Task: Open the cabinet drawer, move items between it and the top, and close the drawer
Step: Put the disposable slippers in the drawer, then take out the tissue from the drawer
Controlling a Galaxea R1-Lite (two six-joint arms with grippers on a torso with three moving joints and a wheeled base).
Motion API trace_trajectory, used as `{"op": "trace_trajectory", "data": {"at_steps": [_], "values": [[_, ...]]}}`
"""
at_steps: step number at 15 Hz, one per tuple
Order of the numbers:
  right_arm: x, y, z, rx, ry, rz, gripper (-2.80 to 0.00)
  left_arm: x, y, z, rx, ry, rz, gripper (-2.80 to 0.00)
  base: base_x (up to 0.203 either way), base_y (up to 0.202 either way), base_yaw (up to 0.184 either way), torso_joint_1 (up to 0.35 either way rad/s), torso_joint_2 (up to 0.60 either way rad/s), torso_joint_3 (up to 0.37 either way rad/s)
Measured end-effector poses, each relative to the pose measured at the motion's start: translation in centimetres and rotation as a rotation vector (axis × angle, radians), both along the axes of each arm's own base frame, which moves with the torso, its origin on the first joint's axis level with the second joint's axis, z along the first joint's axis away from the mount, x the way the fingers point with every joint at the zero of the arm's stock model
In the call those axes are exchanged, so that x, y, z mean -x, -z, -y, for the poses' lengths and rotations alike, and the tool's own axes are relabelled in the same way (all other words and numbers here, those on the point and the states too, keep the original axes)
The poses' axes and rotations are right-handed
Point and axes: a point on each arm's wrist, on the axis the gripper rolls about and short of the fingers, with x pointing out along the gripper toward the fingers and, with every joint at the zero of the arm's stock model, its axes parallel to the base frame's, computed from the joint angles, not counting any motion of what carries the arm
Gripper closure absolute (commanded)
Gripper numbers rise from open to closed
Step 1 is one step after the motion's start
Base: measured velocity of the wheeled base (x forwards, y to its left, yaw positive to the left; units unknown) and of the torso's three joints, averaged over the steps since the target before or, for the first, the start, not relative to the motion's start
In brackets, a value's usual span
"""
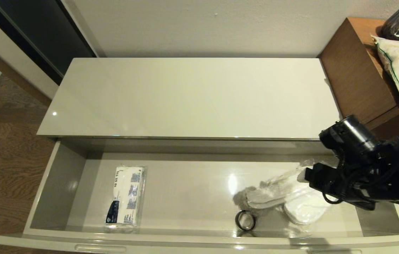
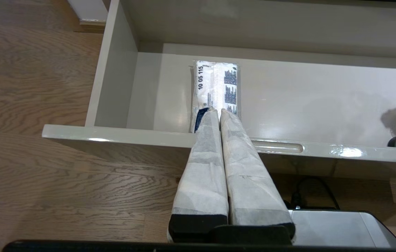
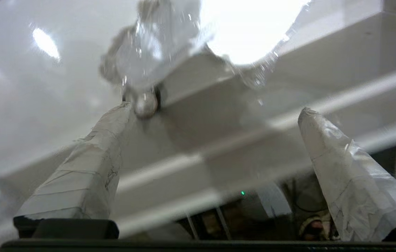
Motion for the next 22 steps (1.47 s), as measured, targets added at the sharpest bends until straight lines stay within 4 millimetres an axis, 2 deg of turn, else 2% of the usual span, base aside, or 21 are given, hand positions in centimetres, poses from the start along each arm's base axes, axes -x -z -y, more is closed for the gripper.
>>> {"op": "trace_trajectory", "data": {"at_steps": [2, 3, 8, 11, 16, 19, 22], "values": [[2.8, -2.0, 1.0, -0.004, -0.018, 0.007, -2.8, 0.0, 0.0, 0.0, 0.0, 0.0, 0.0, 0.0, 0.0, 0.0, 0.0, 0.0, 0.0, 0.0], [4.3, -3.0, 1.7, -0.011, -0.021, 0.019, 0.0, 0.0, 0.0, 0.0, 0.0, 0.0, 0.0, 0.0, 0.0, 0.0, 0.0, 0.0, 0.0, 0.0], [13.6, -6.7, 7.2, -0.014, 0.004, 0.003, 0.0, 0.0, 0.0, 0.0, 0.0, 0.0, 0.0, 0.0, 0.0, 0.0, 0.0, 0.0, 0.0, 0.0], [18.3, -8.2, 10.1, 0.004, 0.022, -0.015, 0.0, 0.0, 0.0, 0.0, 0.0, 0.0, -0.001, 0.0, 0.0, 0.0, 0.0, 0.0, 0.0, 0.0], [25.4, -13.2, 13.5, -0.008, -0.109, 0.135, 0.0, 0.0, 0.0, 0.0, 0.0, 0.0, 0.0, 0.0, 0.0, 0.0, 0.0, 0.0, 0.0, 0.0], [29.1, -14.1, 13.3, 0.025, -0.17, 0.221, 0.0, 0.0, 0.0, 0.0, 0.0, -0.001, 0.0, 0.0, 0.0, 0.0, 0.0, 0.0, 0.0, 0.0], [32.1, -13.3, 10.4, 0.097, -0.209, 0.277, 0.0, 0.0, 0.0, 0.0, 0.0, 0.0, -0.001, 0.0, 0.0, 0.0, 0.0, 0.0, 0.0, 0.0]]}}
